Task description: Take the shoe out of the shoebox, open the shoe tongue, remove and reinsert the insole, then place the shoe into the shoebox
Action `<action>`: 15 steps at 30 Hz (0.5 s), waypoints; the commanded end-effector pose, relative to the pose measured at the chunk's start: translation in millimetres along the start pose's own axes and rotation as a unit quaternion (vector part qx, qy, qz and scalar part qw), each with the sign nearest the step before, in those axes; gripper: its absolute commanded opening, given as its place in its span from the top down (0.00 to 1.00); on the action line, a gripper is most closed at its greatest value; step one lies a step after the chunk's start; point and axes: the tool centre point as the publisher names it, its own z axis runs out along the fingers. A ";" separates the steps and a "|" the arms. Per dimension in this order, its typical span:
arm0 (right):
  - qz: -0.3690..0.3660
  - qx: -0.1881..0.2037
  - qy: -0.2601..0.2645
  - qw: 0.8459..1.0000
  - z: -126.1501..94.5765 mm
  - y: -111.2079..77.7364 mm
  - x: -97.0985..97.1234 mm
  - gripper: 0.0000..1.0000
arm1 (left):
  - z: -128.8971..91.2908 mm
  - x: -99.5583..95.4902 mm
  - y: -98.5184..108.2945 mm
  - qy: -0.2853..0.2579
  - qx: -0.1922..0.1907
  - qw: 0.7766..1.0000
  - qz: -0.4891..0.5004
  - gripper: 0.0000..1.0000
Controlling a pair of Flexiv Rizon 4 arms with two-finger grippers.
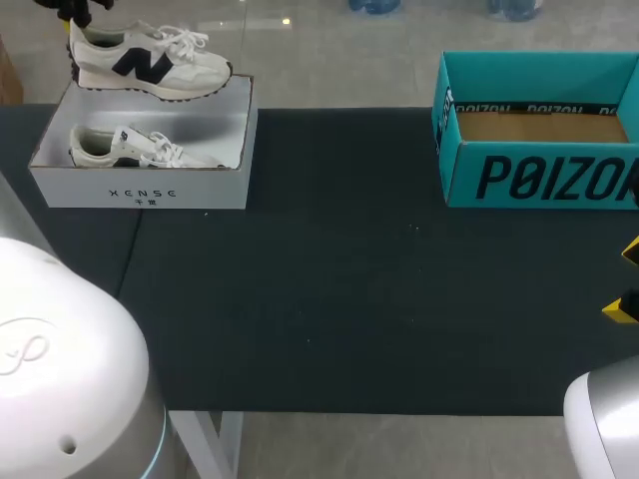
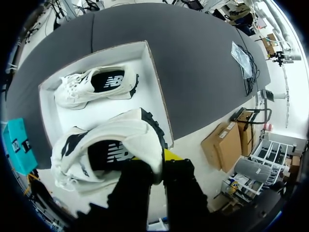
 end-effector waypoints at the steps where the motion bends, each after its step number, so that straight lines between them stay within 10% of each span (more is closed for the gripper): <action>1: 0.000 0.004 0.003 1.000 -2.2 3.3 -2.0 0.00 | 13.1 -3.4 -2.5 -0.011 -0.002 1.000 0.005 1.00; 15: 0.000 0.004 0.003 1.000 -2.2 3.3 -2.0 0.00 | 65.7 -22.2 -1.6 -0.036 0.010 0.999 0.012 1.00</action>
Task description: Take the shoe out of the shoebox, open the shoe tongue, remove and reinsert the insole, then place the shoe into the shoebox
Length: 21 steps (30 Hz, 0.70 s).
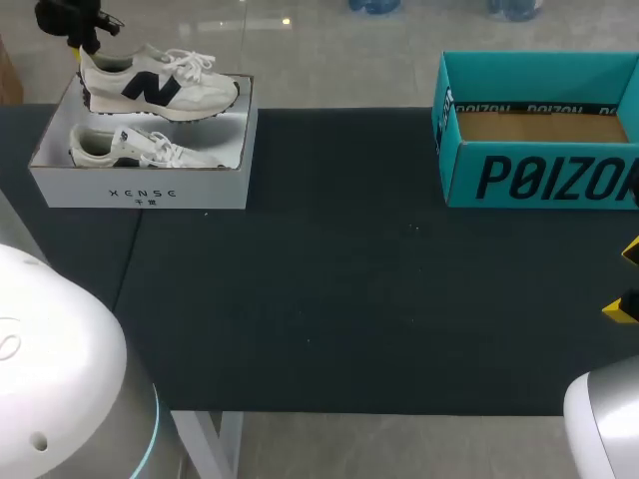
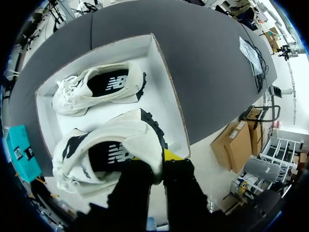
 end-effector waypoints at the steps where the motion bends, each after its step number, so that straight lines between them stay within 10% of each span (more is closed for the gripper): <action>1: 0.000 0.004 0.003 1.000 -2.2 3.3 -2.0 0.00 | 21.7 1.4 9.7 0.000 0.004 1.000 -0.004 1.00; 21: 0.000 0.004 0.003 1.000 -2.2 3.3 -2.0 0.00 | 94.2 -6.6 20.7 -0.019 0.022 1.000 0.002 1.00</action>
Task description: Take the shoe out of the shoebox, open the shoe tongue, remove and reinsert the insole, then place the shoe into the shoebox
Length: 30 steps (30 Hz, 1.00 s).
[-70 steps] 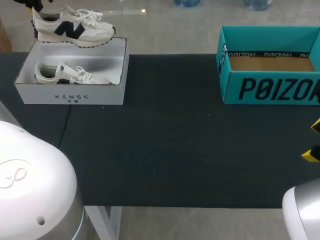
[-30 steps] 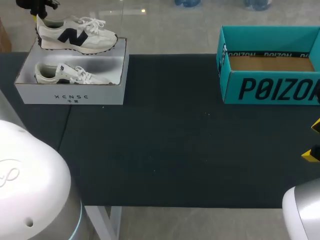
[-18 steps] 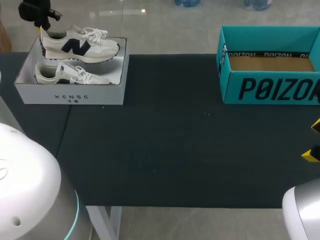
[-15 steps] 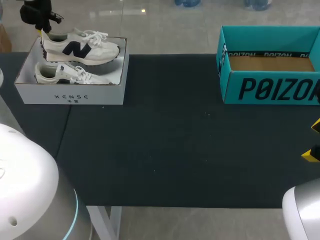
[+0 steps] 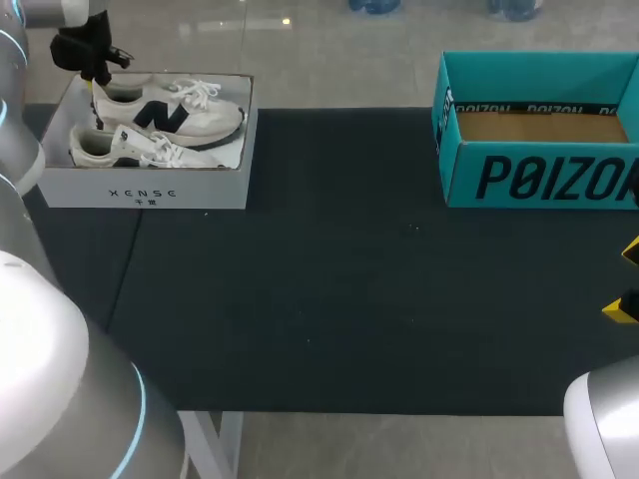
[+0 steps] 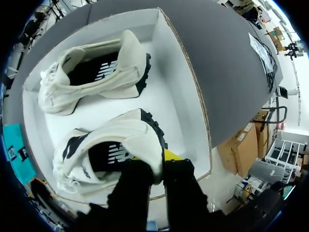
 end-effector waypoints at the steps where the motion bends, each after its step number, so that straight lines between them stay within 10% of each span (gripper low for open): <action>1: 0.000 0.004 0.003 1.000 -2.2 3.3 -2.0 0.00 | 20.6 5.5 17.3 -0.002 0.018 1.000 0.000 1.00; 24: 0.000 0.004 0.003 1.000 -2.2 3.3 -2.0 0.00 | 22.2 4.2 18.4 0.009 0.020 1.000 0.022 1.00; 25: 0.000 0.004 0.003 1.000 -2.2 3.3 -2.0 0.00 | 21.3 3.4 17.6 0.014 0.019 0.999 0.027 0.25; 26: 0.000 0.004 0.003 1.000 -2.2 3.3 -2.0 0.00 | 20.4 2.8 17.0 0.014 0.017 0.999 0.025 0.00; 30: 0.000 0.004 0.003 1.000 -2.2 3.3 -2.0 0.00 | 13.0 3.7 14.6 0.012 0.012 1.000 0.024 0.00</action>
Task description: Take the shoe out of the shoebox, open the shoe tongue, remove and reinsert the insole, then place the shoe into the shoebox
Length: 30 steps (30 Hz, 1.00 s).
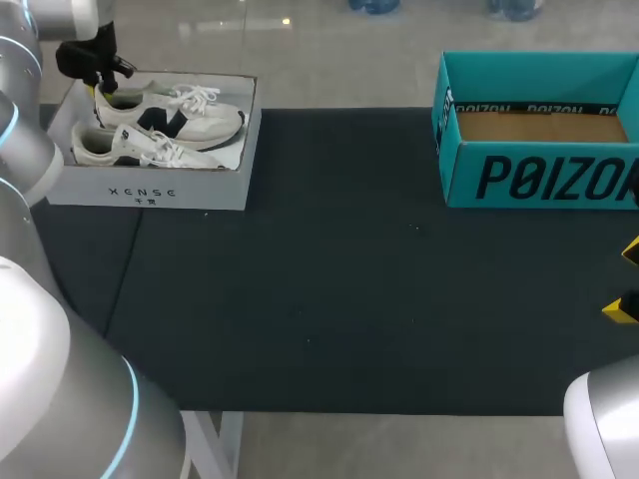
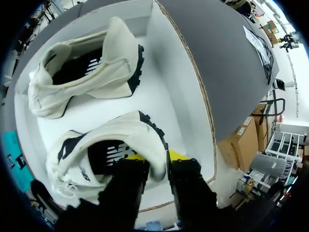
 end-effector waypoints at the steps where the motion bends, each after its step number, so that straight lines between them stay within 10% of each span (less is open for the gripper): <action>1: 0.000 0.004 0.003 1.000 -2.2 3.3 -2.0 0.00 | -7.1 5.8 5.0 -0.004 0.011 1.000 -0.001 0.00; 17: 0.000 0.004 0.003 1.000 -2.2 3.3 -2.0 0.00 | -129.3 -0.1 -29.4 -0.032 -0.057 0.998 0.006 0.00; 30: 0.000 0.004 0.003 1.000 -2.2 3.3 -2.0 0.00 | -135.7 -3.5 -36.5 -0.040 -0.054 0.998 0.010 0.00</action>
